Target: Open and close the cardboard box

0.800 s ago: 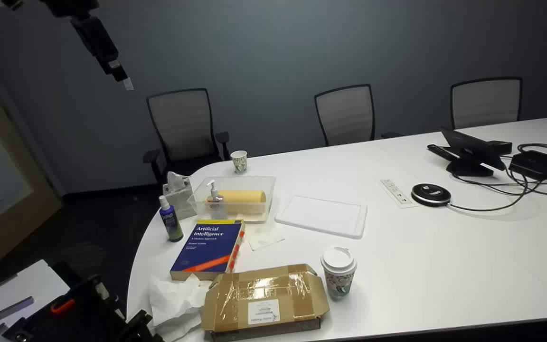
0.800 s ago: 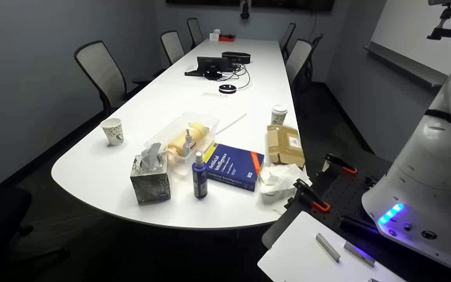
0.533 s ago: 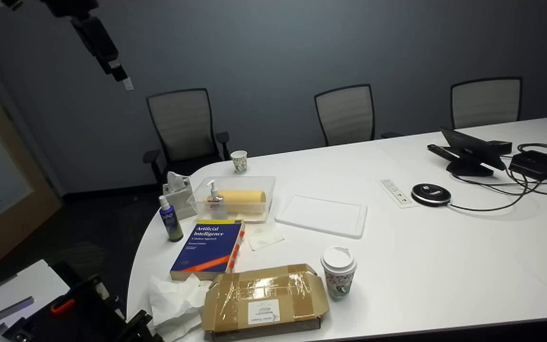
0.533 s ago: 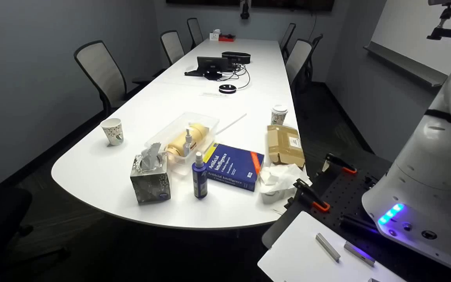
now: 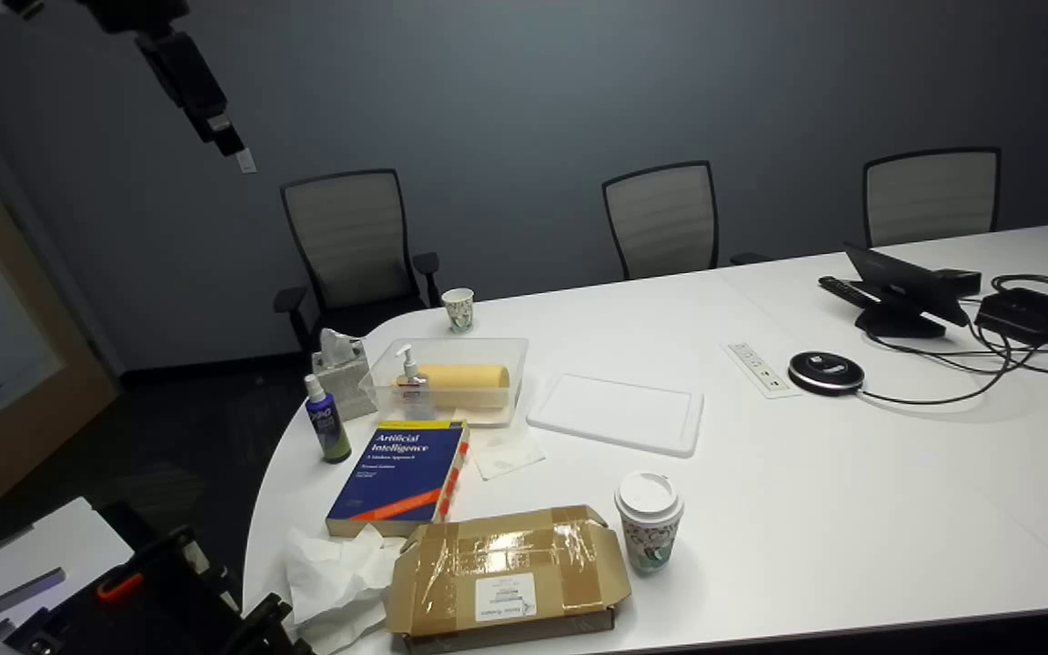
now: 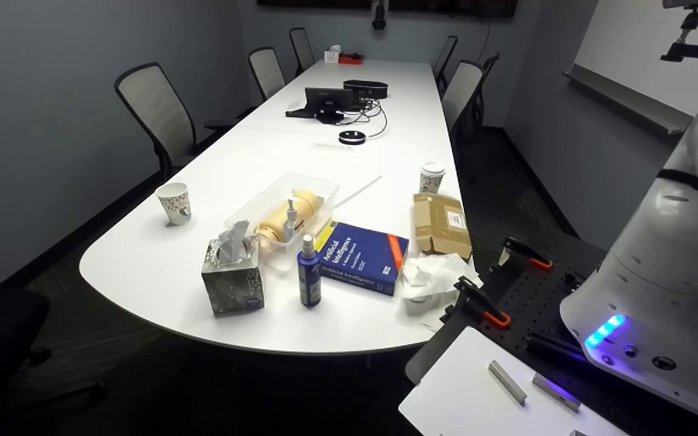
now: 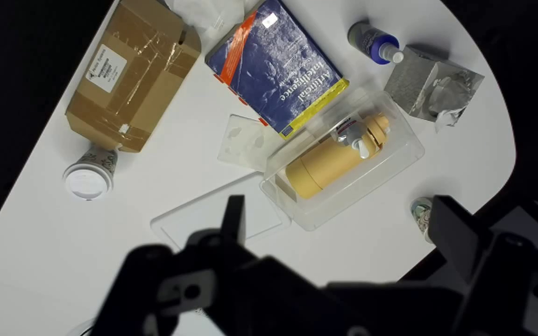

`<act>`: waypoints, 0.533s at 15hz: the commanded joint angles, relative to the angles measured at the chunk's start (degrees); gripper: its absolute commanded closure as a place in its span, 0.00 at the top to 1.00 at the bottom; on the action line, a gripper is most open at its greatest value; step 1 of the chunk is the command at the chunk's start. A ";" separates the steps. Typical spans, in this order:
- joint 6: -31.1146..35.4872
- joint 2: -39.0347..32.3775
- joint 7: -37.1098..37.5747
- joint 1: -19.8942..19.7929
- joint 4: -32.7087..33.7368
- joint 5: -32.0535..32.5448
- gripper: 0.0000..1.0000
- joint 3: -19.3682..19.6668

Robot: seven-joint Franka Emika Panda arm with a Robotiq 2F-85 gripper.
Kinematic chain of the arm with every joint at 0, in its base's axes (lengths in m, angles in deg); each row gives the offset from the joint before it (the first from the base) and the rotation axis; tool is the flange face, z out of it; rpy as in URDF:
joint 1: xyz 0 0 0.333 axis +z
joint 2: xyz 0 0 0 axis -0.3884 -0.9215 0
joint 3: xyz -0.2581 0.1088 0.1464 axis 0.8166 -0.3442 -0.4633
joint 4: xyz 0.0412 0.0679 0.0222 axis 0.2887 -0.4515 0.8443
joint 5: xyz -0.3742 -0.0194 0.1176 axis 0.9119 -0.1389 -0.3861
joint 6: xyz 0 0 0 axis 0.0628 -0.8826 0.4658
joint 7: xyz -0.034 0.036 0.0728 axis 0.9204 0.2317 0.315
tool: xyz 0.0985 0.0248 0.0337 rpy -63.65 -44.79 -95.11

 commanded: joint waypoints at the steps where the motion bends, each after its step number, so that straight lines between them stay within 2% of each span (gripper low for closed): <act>1: -0.16 -0.02 -0.51 -0.95 0.14 -0.56 1.00 -0.67; 3: -0.48 -1.09 -0.11 -1.37 0.91 0.10 1.00 -0.95; 5: -1.47 -5.11 1.89 -2.94 3.57 2.60 1.00 -2.08; 8: -1.98 -12.87 7.03 -6.26 7.90 9.51 1.00 -4.90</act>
